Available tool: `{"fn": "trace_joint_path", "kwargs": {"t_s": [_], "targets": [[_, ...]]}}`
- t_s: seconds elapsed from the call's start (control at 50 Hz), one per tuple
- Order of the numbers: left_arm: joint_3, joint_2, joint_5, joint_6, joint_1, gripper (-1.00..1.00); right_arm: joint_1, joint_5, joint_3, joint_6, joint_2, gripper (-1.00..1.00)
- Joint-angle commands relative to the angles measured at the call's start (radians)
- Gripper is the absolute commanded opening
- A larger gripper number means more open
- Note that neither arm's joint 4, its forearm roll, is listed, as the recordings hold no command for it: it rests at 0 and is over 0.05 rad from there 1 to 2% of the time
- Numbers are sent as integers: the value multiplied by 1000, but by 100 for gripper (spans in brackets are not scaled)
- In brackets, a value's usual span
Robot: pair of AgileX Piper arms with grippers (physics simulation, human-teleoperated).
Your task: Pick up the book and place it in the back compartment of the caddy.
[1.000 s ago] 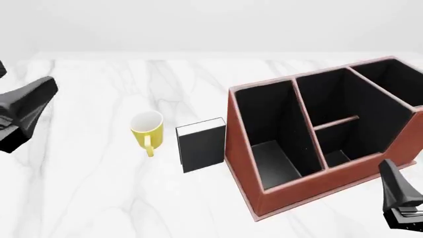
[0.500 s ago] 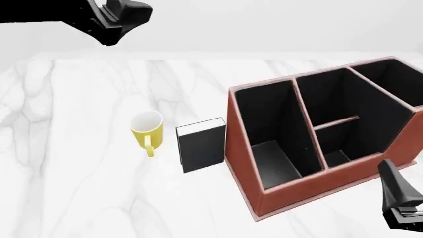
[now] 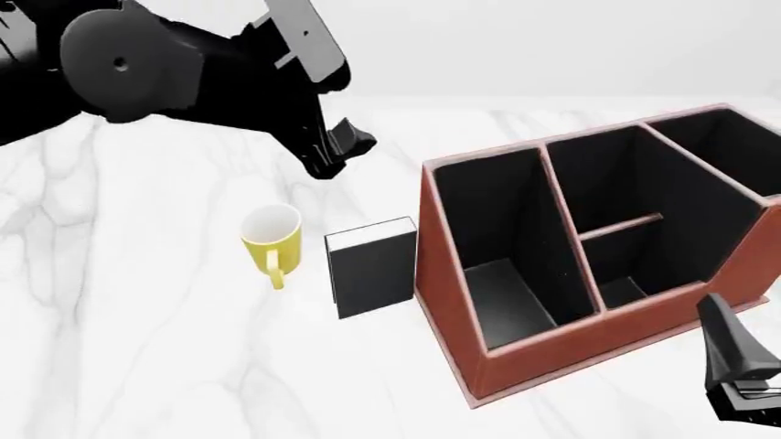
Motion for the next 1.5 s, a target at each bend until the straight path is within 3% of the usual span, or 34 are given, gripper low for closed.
{"fn": "trace_joint_path", "kwargs": {"t_s": [0.02, 0.5, 0.98, 1.5], "targets": [[52, 63, -19, 1, -38, 100, 0, -2, 0, 0, 3, 100], [152, 81, -102, -33, -102, 100, 2, 4, 0, 6, -3, 100], [224, 176, -261, -47, -78, 100, 2, -10, 0, 15, 14, 100], [274, 243, -339, -49, -72, 100, 0, -20, 0, 12, 26, 100]]}}
